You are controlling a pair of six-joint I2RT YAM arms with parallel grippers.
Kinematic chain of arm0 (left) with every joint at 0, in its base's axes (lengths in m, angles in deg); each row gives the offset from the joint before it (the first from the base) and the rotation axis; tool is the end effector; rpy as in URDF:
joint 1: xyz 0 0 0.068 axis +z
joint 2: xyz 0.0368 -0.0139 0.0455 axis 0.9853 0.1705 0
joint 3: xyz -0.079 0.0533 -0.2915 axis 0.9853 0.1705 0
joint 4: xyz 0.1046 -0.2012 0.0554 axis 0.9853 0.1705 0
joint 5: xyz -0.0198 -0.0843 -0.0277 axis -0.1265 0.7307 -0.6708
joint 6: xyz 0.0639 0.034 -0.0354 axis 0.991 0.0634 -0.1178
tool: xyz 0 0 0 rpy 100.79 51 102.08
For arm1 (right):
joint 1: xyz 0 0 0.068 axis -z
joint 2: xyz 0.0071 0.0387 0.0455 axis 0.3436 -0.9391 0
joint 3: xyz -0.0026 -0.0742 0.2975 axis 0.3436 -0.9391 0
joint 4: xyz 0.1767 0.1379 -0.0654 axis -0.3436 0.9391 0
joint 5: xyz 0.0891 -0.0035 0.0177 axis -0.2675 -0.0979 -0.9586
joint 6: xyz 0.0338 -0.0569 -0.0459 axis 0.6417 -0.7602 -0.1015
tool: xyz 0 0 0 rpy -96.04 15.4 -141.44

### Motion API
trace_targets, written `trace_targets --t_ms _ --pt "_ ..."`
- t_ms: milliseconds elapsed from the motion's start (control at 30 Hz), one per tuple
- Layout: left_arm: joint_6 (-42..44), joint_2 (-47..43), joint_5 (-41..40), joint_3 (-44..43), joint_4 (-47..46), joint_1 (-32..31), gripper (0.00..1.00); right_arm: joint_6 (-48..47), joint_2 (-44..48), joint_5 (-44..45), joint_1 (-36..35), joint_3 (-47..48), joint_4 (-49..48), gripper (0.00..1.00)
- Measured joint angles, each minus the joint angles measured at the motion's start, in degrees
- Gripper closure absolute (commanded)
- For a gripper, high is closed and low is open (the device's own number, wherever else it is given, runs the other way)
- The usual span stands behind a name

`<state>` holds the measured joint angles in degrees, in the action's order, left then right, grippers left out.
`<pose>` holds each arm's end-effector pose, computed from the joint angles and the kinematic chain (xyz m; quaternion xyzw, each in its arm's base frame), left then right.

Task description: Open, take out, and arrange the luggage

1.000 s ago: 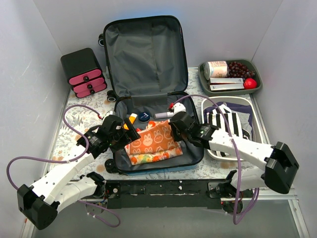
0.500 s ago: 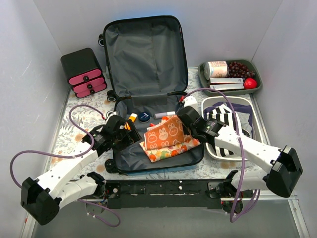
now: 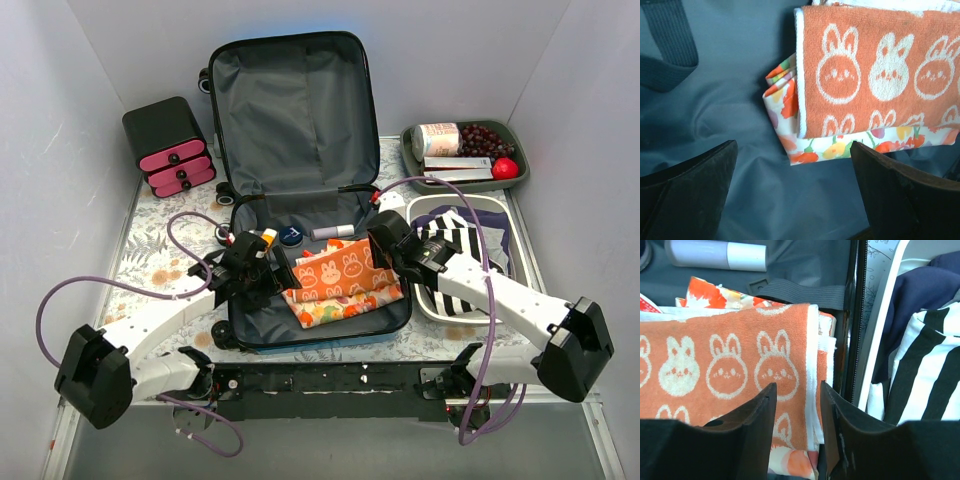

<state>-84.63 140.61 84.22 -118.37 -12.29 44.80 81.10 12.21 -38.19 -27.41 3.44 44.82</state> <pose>0.1472 -0.1095 0.2287 -0.4604 0.8429 -0.2622 0.0939 0.1926 0.1573 0.2972 -0.0982 0.8930 0.0044 0.4393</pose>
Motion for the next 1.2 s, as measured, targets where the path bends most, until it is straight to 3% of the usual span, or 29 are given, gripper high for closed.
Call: trace_targets --t_ms 133,433,500,567,633,733,1000,1200 --pt "0.2 3.0 1.3 0.0 -2.5 0.0 0.10 -1.1 1.3 -1.9 0.3 -0.1 -0.6 0.44" --pt "0.4 8.2 2.5 0.0 -6.1 0.0 0.31 -3.1 -5.0 -5.6 3.1 0.4 -1.2 0.39" --pt "0.4 9.1 2.8 0.0 -6.9 0.0 0.39 -3.3 -6.7 -5.9 4.0 0.5 -1.0 0.45" --pt "0.4 10.0 3.1 -0.1 -7.6 0.0 0.45 -3.9 -7.8 -6.9 4.5 0.9 -1.1 0.64" --pt "0.5 10.8 3.3 -0.3 -8.1 0.0 0.45 -4.6 -8.1 -7.8 4.7 0.9 -1.1 0.82" --pt "0.7 11.6 3.5 -0.5 -8.8 0.0 0.48 -5.5 -8.1 -10.3 4.8 0.9 -1.1 0.99" --pt "1.0 12.9 3.6 -1.4 -9.1 0.0 0.47 -7.2 -6.9 -18.9 5.1 2.2 -1.4 0.99" --pt "1.5 12.8 3.6 -2.3 -9.2 0.0 0.36 -8.7 -0.7 -20.1 5.0 4.7 -1.4 0.99"
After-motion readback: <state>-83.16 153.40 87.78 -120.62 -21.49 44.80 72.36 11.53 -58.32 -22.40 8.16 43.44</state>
